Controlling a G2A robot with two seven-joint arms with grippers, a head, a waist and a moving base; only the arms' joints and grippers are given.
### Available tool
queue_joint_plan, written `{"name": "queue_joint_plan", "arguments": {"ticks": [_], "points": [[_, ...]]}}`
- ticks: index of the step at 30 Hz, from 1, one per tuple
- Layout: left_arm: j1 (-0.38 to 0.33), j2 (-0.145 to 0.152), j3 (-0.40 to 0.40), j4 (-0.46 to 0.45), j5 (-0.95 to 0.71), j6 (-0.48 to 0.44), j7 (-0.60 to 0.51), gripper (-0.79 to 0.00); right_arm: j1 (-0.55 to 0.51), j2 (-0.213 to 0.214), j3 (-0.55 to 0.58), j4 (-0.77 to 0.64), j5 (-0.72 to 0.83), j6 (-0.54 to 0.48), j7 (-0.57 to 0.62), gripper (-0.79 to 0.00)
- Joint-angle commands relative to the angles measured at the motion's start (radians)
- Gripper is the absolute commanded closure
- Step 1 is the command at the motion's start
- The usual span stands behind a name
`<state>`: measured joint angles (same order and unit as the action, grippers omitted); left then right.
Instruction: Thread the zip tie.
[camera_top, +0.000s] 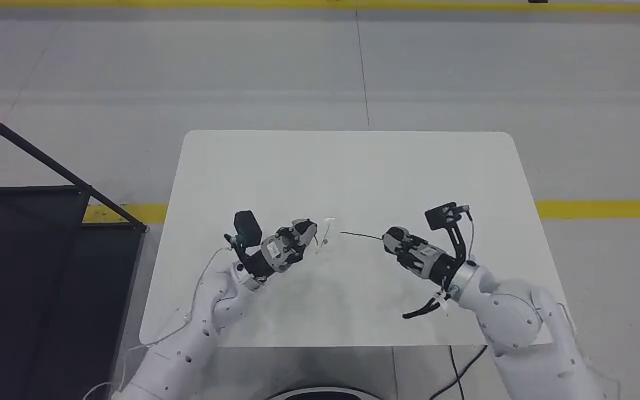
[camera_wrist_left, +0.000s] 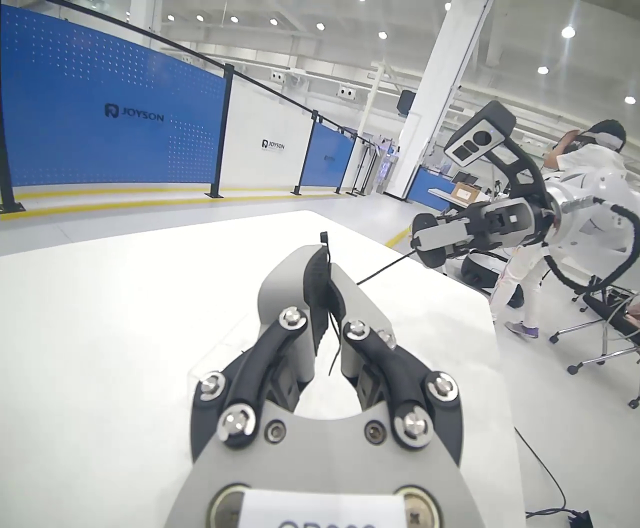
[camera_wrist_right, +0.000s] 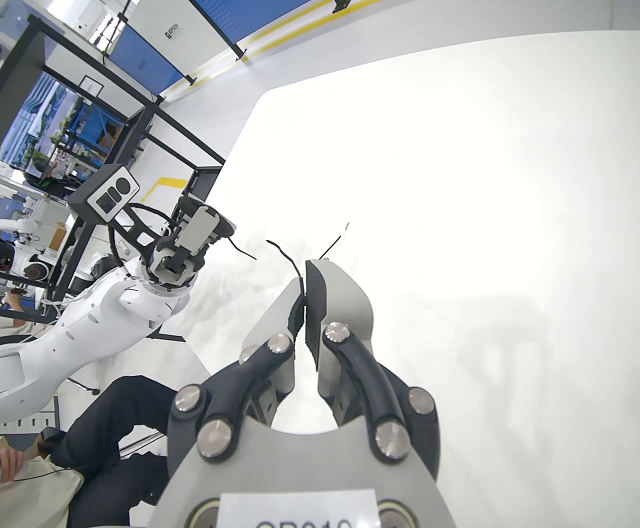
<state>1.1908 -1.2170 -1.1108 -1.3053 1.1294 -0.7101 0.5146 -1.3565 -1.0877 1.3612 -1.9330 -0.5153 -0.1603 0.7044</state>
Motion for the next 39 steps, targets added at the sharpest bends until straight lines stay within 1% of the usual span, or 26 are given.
{"name": "queue_joint_plan", "arguments": {"ticks": [1, 7, 12, 14, 16, 19, 24, 29, 33, 39], "points": [[0.000, 0.000, 0.000, 0.000, 0.000, 0.000, 0.000, 0.000, 0.000, 0.000, 0.000, -0.001, -0.003, 0.002, 0.002, 0.000], [0.000, 0.000, 0.000, 0.000, 0.000, 0.000, 0.000, 0.000, 0.000, 0.000, 0.000, -0.001, -0.003, 0.002, 0.002, 0.000], [0.016, -0.005, 0.013, -0.032, 0.010, 0.083, -0.047, 0.000, 0.000, 0.000, 0.000, -0.001, -0.003, 0.002, 0.002, 0.000], [0.020, -0.008, 0.020, -0.036, 0.009, 0.092, -0.032, 0.000, -0.003, 0.000, -0.001, -0.001, -0.004, 0.009, -0.009, 0.000], [0.021, -0.010, 0.023, -0.031, 0.020, 0.096, -0.004, 0.000, -0.011, -0.003, -0.006, -0.014, -0.009, 0.040, -0.045, 0.000], [0.022, -0.014, 0.030, -0.020, 0.043, 0.110, 0.041, 0.000, -0.020, -0.005, -0.006, -0.026, 0.034, 0.055, -0.059, 0.000], [0.018, -0.020, 0.047, -0.006, 0.091, 0.143, 0.101, 0.000, -0.025, -0.004, 0.011, -0.035, 0.128, 0.036, -0.016, 0.000], [0.012, -0.027, 0.067, 0.004, 0.128, 0.183, 0.125, 0.000, -0.017, -0.003, 0.009, -0.051, 0.182, 0.036, 0.018, 0.000], [0.008, -0.033, 0.083, 0.011, 0.154, 0.210, 0.138, 0.000, -0.010, -0.002, 0.002, -0.062, 0.199, 0.047, 0.035, 0.000], [0.000, -0.038, 0.094, 0.021, 0.170, 0.222, 0.144, 0.000, 0.011, -0.003, -0.018, -0.061, 0.202, 0.077, 0.049, 0.000]]}}
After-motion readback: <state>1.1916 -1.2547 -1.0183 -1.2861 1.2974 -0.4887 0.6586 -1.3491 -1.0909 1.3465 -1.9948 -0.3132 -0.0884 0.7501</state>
